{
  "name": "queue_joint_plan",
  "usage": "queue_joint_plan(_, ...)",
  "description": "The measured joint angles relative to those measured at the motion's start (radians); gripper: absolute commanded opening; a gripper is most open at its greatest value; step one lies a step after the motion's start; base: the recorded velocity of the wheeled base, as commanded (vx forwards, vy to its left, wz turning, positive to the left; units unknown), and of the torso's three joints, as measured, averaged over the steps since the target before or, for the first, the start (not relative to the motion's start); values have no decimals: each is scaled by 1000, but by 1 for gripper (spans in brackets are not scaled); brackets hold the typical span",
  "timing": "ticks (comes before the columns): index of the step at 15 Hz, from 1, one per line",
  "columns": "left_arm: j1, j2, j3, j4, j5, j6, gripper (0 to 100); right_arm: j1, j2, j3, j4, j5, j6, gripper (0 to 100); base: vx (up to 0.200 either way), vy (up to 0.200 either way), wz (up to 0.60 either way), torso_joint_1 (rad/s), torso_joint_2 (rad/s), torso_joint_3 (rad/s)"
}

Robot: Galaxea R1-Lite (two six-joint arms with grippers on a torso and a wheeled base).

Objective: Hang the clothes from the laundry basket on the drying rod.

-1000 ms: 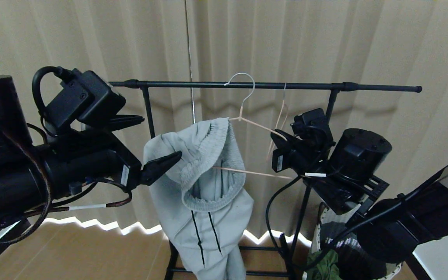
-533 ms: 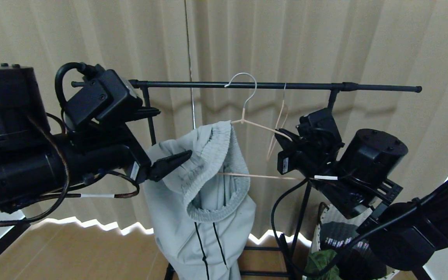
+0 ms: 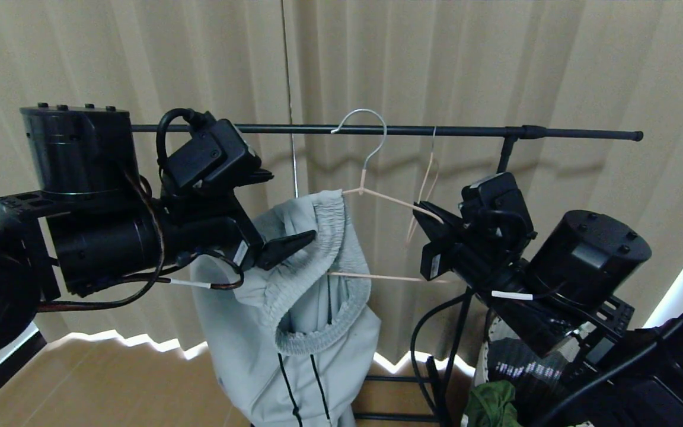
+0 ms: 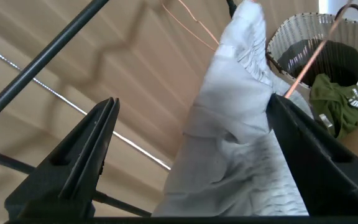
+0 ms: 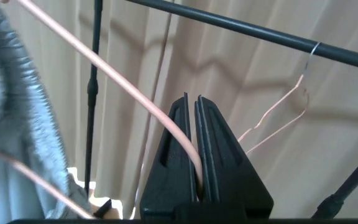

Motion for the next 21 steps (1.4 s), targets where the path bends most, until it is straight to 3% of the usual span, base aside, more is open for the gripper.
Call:
queue_joint_plan(4,-3,17,-4,0,-1,5,100,17,-35,44,-2,83,-6,0,0,0,0,0,0,0)
queue_joint_plan(10,-5,19,8,-1,-4,46,100,30,-60,77,-41,136,-37,0,0,0,0,0,0,0)
queue_joint_plan(11,-5,19,10,0,-4,46,0,33,-62,84,-43,146,-37,0,0,0,0,0,0,0)
queue_joint_plan(19,-10,16,29,-6,-4,47,0,40,-78,101,-44,160,-36,0,0,0,0,0,0,0)
queue_joint_plan(21,-10,17,45,-49,-1,45,0,40,-79,101,-44,160,-38,0,0,0,0,0,0,0)
